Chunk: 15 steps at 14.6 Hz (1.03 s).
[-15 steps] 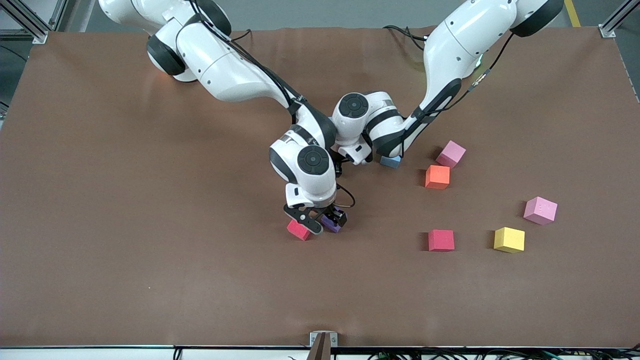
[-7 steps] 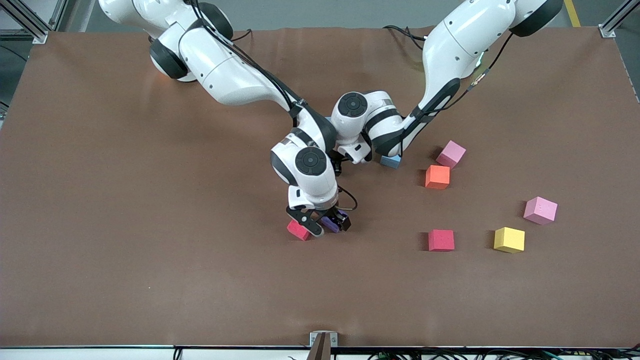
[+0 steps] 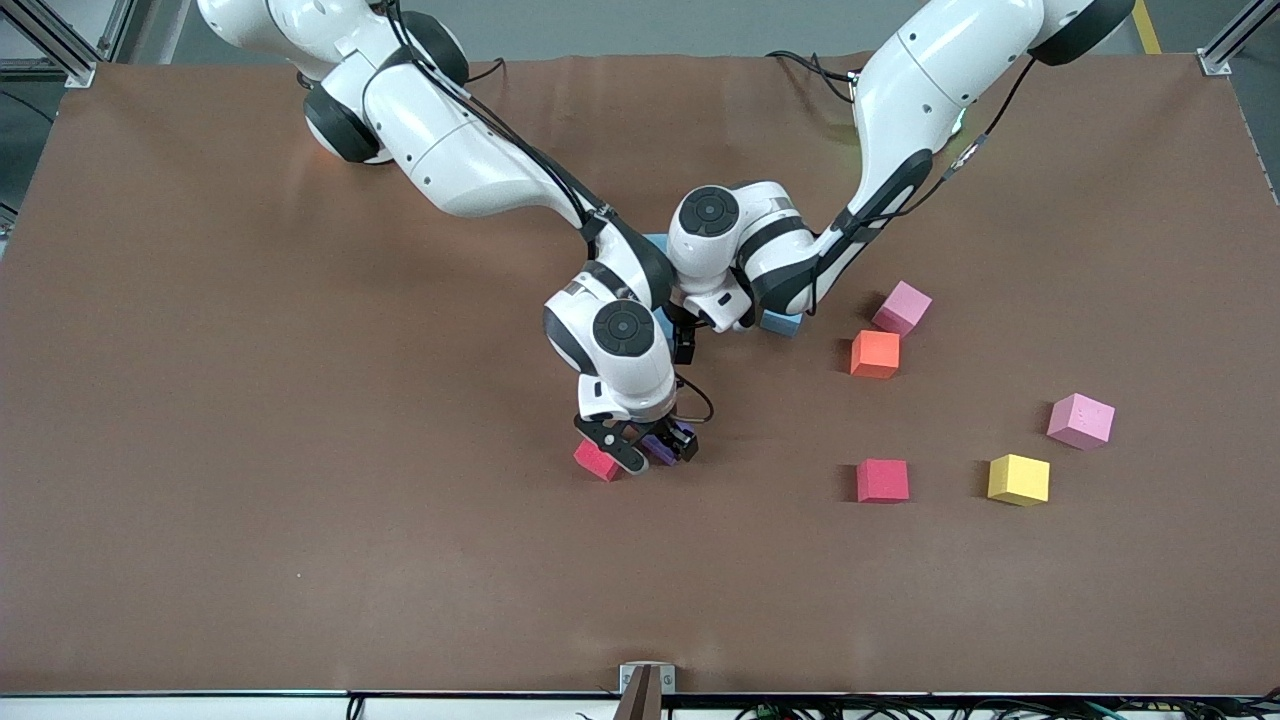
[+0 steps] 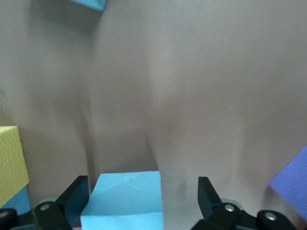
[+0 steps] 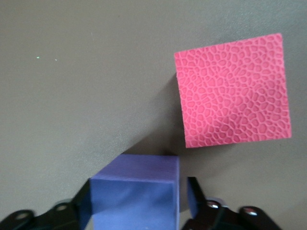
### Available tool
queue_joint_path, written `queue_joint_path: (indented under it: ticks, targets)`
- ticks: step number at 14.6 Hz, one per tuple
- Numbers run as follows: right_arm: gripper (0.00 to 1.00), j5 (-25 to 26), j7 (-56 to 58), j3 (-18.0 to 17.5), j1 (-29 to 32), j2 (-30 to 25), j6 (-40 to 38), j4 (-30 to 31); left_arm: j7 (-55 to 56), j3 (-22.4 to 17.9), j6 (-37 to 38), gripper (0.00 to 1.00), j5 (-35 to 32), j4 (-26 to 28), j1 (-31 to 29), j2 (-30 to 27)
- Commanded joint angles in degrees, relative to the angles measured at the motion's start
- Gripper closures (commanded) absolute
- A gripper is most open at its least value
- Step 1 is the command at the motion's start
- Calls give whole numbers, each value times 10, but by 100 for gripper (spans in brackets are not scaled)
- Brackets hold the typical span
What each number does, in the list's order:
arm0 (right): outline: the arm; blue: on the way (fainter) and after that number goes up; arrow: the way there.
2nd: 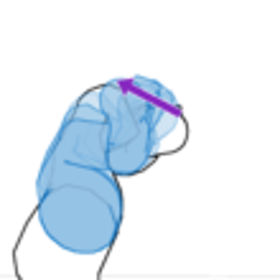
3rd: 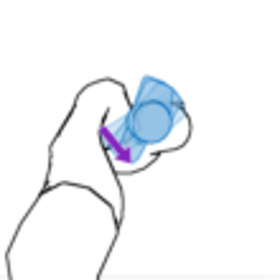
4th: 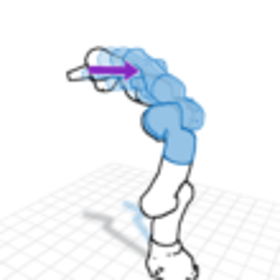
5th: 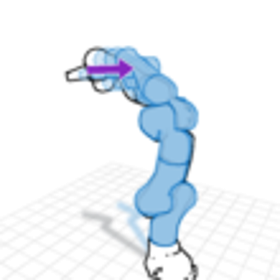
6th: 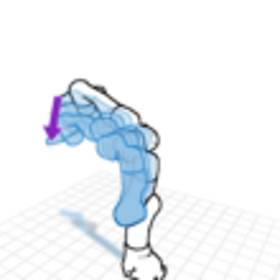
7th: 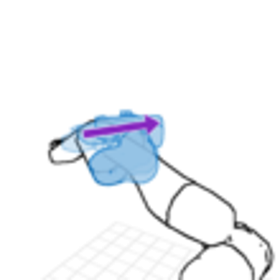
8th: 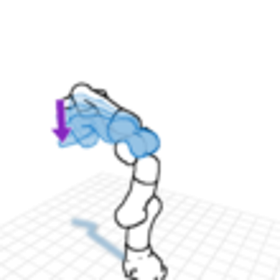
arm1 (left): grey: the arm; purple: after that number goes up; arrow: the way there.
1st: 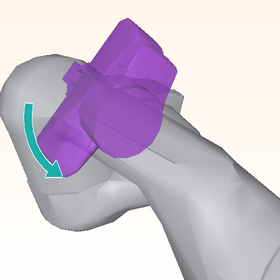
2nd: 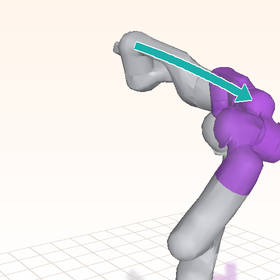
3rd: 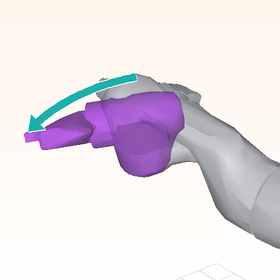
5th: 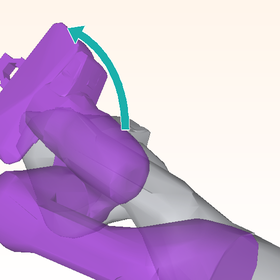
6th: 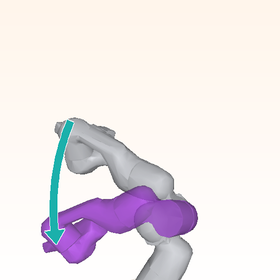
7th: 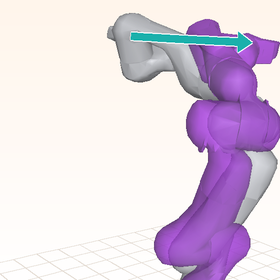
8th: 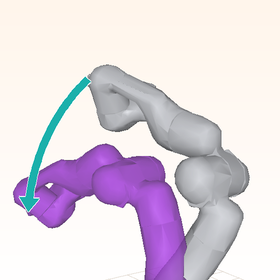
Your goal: Arrange 11 blocks into digit 3
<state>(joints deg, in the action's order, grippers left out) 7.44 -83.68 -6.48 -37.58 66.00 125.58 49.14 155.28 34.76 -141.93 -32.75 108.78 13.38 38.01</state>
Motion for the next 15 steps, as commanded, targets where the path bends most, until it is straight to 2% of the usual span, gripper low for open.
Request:
queue_joint_path:
  ticks: [1, 4, 5, 11, 15]
  targets:
    - [56, -5, 11, -1, -6, 12, -21, -17, -2, 0, 39, 0, -15, -22, -5, -29]
    - [91, -4, 54, 0, -6, 11, -49, -16, -49, -3, 78, 0, -14, -55, -6, -28]
    - [97, -4, 63, 1, -6, 8, -50, -15, -61, -4, 81, 0, -14, -58, -10, -29]
    - [98, -2, 137, 2, -6, -13, -75, -6, -120, 0, 82, 0, -14, -60, -49, -41]
    - [98, -8, 228, 1, 1, -30, -76, 11, -157, 0, 82, 0, -14, -64, -76, -42]
